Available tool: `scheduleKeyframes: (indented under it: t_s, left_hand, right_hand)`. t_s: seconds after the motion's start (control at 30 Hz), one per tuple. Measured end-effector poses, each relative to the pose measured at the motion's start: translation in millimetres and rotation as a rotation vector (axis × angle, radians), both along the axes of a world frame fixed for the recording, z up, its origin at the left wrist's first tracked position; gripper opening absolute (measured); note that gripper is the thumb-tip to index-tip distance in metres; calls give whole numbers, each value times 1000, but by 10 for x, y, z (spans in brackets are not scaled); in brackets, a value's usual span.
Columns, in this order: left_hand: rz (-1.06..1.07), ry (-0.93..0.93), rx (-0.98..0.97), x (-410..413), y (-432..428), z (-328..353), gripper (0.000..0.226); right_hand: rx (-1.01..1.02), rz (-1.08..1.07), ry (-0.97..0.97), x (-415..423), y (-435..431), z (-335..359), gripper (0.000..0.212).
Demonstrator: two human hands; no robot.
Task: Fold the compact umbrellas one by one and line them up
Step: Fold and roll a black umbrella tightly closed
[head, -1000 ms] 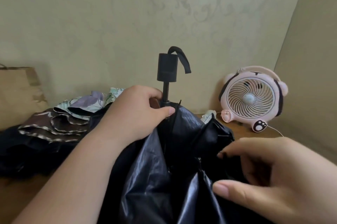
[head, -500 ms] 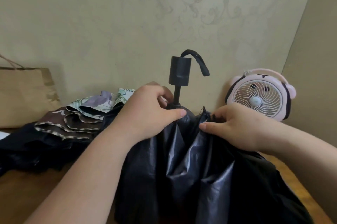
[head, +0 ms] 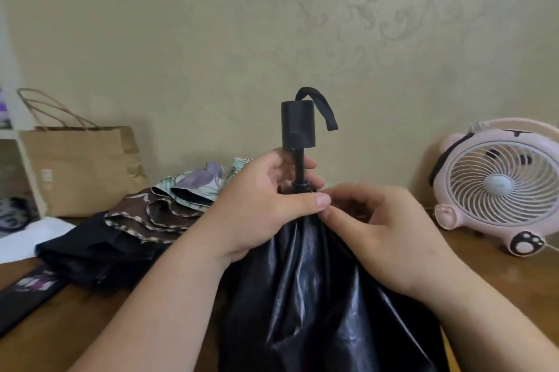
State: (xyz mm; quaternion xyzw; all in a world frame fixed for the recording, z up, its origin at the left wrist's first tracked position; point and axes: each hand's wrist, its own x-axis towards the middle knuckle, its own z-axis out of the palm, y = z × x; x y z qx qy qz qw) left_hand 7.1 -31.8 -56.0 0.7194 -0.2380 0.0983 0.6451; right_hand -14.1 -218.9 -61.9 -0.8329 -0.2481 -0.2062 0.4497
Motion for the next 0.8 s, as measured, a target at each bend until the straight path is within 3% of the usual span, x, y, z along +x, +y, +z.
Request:
scheduleKeyframes:
  t_s: [0.07, 0.17, 0.23, 0.3, 0.4, 0.53, 0.63, 0.8]
  left_hand:
    - [1, -4, -71, 8, -87, -34, 38]
    - [152, -48, -58, 32, -206, -71, 24]
    - [281, -62, -8, 47, -245, -98, 25]
    - [317, -78, -11, 45, -243, -97, 27]
    - [251, -62, -7, 26, -212, -49, 24]
    - [135, -51, 57, -24, -153, -1, 15]
    - [126, -70, 69, -58, -144, 20, 18]
    - [106, -77, 205, -100, -145, 50, 23]
  right_hand:
    - [103, 16, -118, 30, -6, -170, 15]
    - [23, 82, -344, 61, -59, -349, 18]
    - [11, 136, -412, 52, -157, -353, 11]
    - [85, 39, -427, 46, -309, -186, 12]
    - [269, -189, -213, 79, -581, 295, 20]
    - [-14, -266, 161, 91, -688, 594, 19]
    - [-151, -197, 194, 29, -532, 565, 27]
    - [-338, -246, 164, -5, -517, 593, 23]
